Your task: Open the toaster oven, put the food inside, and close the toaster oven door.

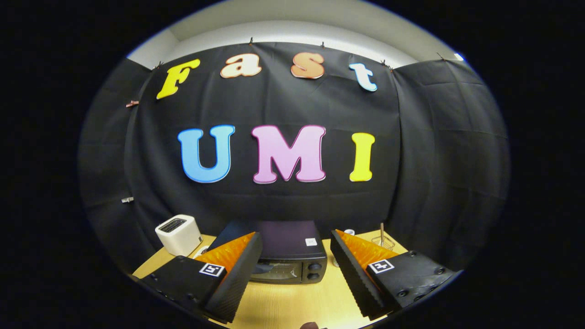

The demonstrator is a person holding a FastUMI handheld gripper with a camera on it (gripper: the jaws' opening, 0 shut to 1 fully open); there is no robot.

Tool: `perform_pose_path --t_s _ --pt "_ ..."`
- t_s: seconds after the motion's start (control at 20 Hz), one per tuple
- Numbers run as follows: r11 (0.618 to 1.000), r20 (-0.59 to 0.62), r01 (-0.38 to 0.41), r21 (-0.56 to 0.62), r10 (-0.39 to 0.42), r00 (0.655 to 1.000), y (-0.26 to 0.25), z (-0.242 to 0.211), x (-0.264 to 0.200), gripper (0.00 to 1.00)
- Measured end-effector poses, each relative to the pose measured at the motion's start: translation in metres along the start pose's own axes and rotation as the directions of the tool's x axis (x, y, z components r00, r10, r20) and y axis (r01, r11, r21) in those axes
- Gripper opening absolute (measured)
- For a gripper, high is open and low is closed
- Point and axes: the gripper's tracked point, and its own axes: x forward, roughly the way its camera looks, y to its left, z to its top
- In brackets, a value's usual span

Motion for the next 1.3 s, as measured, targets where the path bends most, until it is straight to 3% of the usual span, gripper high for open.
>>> perform_pose_path --t_s 0.3,0.45,0.8,1.3 --pt "0.995 0.196 0.048 -0.085 -0.03 0.98 -0.075 0.072 -0.025 0.98" --pt "0.996 0.23 0.05 -0.07 -0.032 0.973 -0.104 0.087 -0.038 0.97" --pt "0.992 0.271 0.093 -0.08 -0.068 0.96 -0.18 0.093 -0.051 0.96" --pt "0.999 0.193 0.006 -0.035 0.001 0.981 -0.182 0.067 -0.059 0.96"
